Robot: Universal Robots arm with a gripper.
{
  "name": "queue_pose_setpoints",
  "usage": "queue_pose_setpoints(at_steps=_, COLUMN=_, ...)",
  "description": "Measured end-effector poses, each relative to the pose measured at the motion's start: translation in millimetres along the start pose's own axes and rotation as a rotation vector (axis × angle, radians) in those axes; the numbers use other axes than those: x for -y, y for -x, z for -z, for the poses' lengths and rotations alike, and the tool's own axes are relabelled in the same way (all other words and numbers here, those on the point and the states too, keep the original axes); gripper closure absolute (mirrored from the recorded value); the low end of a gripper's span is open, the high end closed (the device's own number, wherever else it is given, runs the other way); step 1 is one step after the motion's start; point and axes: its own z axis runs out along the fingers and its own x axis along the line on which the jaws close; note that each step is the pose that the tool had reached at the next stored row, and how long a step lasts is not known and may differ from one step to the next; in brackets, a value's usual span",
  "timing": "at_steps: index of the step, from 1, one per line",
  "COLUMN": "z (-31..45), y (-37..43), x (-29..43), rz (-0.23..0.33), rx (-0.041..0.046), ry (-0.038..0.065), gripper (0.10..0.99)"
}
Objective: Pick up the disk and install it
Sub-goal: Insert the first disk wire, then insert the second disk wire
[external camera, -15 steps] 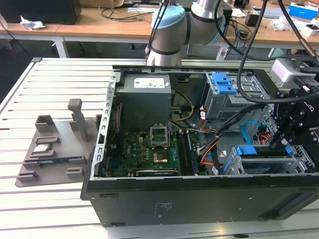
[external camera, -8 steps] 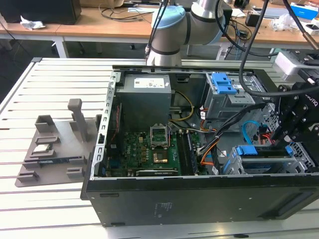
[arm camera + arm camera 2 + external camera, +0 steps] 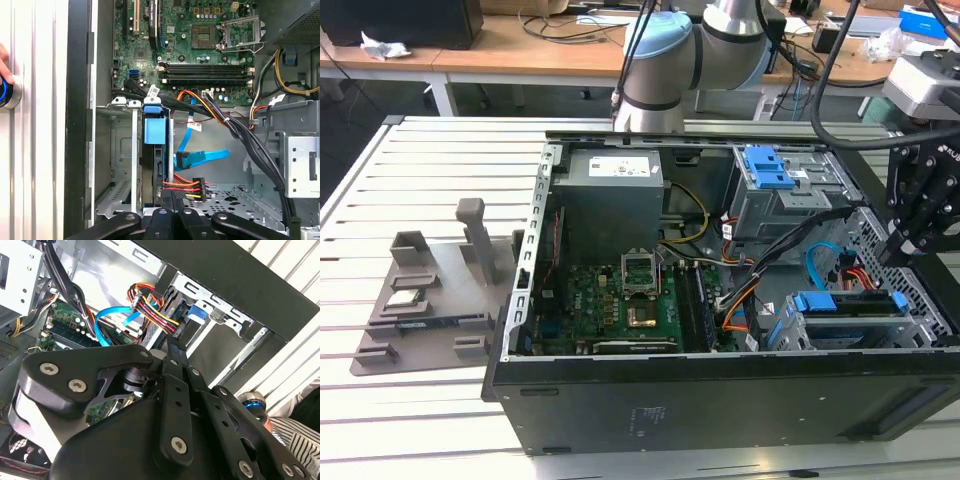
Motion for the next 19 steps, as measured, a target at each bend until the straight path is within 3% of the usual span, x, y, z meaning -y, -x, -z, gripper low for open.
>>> queue_pose_setpoints(at_steps=12, z=0.4, y=0.0, x=0.0, rz=0.000, rx=-0.0003, ry=0.000, gripper=0.973)
queue_pose_setpoints(at_steps=15, z=0.6, y=0.1, x=0.0, rz=0.000, rx=-0.0005, ry=0.000, gripper=0.784)
queue_pose_setpoints(at_steps=19, z=0.4, y=6.9, x=-4.5, rz=0.000, rx=-0.0004, ry=0.000, gripper=0.784)
